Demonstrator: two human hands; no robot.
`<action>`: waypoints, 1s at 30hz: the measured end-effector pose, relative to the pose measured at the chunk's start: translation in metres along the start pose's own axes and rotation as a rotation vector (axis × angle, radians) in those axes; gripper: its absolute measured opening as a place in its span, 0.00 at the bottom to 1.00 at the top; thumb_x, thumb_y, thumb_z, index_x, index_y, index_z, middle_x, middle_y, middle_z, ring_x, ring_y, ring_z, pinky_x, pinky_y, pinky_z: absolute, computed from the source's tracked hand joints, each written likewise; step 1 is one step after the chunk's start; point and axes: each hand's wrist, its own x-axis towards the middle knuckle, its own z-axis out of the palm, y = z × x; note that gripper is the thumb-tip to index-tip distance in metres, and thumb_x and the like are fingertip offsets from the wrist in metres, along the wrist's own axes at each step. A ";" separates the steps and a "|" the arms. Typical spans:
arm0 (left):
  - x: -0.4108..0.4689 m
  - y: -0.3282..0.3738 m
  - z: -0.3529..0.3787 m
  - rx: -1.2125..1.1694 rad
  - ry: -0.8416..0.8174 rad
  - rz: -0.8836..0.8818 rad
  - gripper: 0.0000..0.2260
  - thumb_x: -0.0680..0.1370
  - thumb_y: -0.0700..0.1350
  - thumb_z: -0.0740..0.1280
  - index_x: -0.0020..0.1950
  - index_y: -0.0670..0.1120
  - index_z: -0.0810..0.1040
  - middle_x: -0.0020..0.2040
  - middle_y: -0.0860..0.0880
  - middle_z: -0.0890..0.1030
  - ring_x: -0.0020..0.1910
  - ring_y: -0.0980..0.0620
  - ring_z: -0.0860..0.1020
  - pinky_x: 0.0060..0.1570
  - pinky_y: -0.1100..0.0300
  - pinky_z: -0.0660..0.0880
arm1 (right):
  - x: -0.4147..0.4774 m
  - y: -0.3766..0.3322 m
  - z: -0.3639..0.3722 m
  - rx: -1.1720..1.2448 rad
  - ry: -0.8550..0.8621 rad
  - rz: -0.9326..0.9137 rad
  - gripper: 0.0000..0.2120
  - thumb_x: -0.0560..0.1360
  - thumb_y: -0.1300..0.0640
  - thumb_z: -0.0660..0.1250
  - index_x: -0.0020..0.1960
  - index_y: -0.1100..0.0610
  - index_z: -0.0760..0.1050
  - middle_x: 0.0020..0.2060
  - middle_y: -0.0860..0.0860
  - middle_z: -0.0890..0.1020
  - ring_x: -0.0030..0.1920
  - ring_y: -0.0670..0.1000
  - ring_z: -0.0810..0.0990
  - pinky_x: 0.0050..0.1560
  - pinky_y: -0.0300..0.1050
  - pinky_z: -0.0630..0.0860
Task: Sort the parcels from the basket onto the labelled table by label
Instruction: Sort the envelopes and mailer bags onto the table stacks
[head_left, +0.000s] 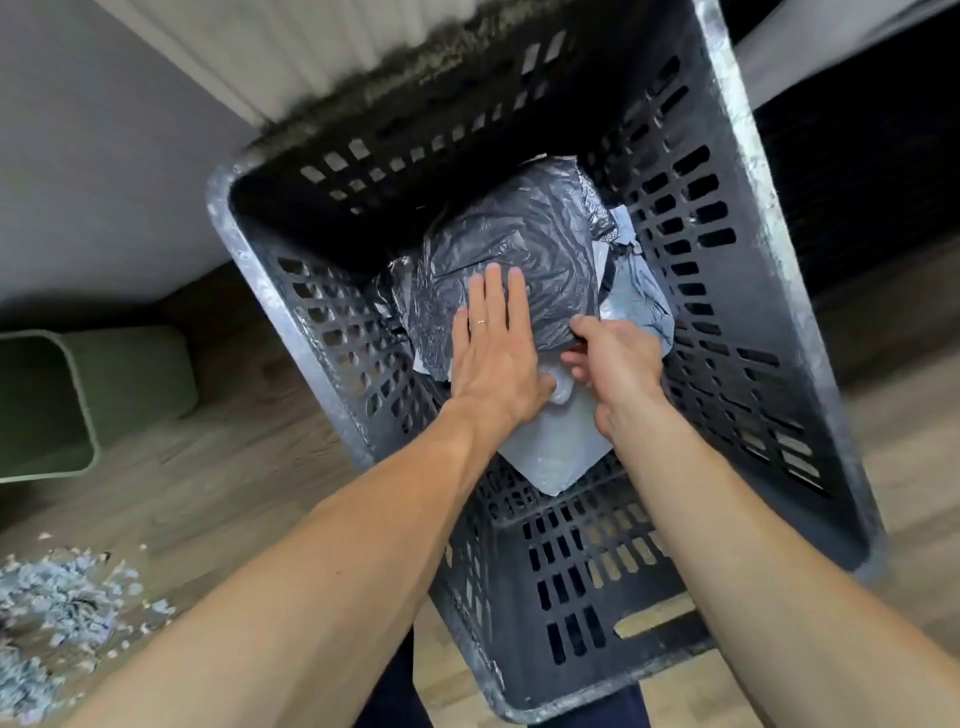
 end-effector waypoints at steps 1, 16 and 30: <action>-0.002 -0.001 0.001 -0.006 0.039 0.021 0.53 0.77 0.47 0.73 0.83 0.43 0.33 0.83 0.43 0.32 0.82 0.43 0.33 0.80 0.47 0.37 | -0.009 -0.001 -0.003 0.009 -0.024 0.001 0.06 0.77 0.59 0.72 0.47 0.59 0.76 0.36 0.54 0.80 0.34 0.48 0.81 0.30 0.38 0.73; -0.024 -0.011 -0.002 -0.072 0.125 0.140 0.40 0.77 0.36 0.62 0.84 0.43 0.43 0.85 0.43 0.43 0.84 0.45 0.41 0.82 0.49 0.43 | -0.041 0.003 -0.023 0.018 -0.146 -0.095 0.10 0.81 0.53 0.67 0.50 0.60 0.82 0.47 0.57 0.85 0.42 0.51 0.82 0.43 0.46 0.78; -0.060 0.007 -0.044 -0.710 0.123 0.087 0.18 0.84 0.39 0.59 0.73 0.50 0.74 0.60 0.60 0.81 0.63 0.68 0.75 0.64 0.69 0.69 | -0.045 0.005 -0.030 0.054 -0.058 -0.191 0.07 0.82 0.56 0.65 0.54 0.59 0.79 0.43 0.51 0.83 0.46 0.51 0.83 0.44 0.43 0.78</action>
